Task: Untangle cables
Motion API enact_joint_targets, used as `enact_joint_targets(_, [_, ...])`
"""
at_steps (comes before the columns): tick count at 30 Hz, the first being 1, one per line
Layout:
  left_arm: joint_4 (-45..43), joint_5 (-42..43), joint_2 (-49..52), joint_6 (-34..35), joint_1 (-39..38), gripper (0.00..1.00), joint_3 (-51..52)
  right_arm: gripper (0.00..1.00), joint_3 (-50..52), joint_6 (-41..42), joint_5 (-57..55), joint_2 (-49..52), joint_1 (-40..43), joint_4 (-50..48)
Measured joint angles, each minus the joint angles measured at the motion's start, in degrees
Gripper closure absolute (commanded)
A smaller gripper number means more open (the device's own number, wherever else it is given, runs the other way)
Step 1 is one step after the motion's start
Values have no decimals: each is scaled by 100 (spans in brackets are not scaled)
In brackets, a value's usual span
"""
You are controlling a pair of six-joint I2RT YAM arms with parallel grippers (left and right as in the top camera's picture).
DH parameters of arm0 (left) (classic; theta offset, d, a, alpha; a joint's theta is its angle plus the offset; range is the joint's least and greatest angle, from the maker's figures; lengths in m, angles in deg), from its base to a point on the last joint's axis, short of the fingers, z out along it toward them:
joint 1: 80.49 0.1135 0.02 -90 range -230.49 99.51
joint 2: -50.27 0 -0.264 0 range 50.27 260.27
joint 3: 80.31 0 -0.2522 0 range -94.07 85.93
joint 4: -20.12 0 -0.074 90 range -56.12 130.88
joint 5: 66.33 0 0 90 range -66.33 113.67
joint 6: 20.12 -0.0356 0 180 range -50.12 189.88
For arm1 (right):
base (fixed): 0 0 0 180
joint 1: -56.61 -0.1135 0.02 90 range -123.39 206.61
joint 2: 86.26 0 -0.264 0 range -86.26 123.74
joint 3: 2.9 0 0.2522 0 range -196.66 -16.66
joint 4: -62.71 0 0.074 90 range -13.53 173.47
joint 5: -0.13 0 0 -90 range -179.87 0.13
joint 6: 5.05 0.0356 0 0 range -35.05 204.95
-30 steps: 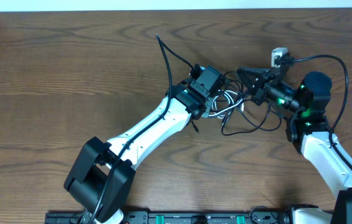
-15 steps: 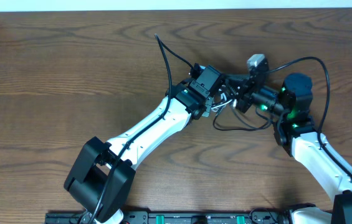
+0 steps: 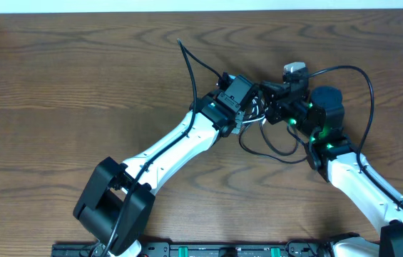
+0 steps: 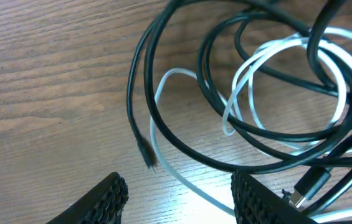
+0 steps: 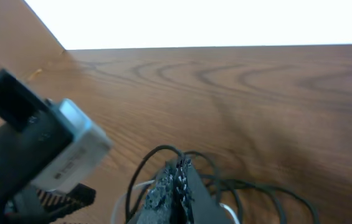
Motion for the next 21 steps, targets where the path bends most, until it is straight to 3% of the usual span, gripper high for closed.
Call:
enact_joint_targets(6, [0, 0, 0, 15, 0, 45, 0, 99, 0, 356, 118, -2, 44, -177])
enact_joint_targets(10, [0, 0, 0, 310, 0, 45, 0, 99, 0, 1119, -1038, -2, -24, 404])
enact_joint_targets(14, [-2, 0, 0, 555, 0, 45, 0, 99, 0, 1462, -1386, -2, -50, 341])
enact_joint_targets(21, [-68, 0, 0, 1683, 0, 45, 0, 99, 0, 1633, -1335, -2, -50, 254])
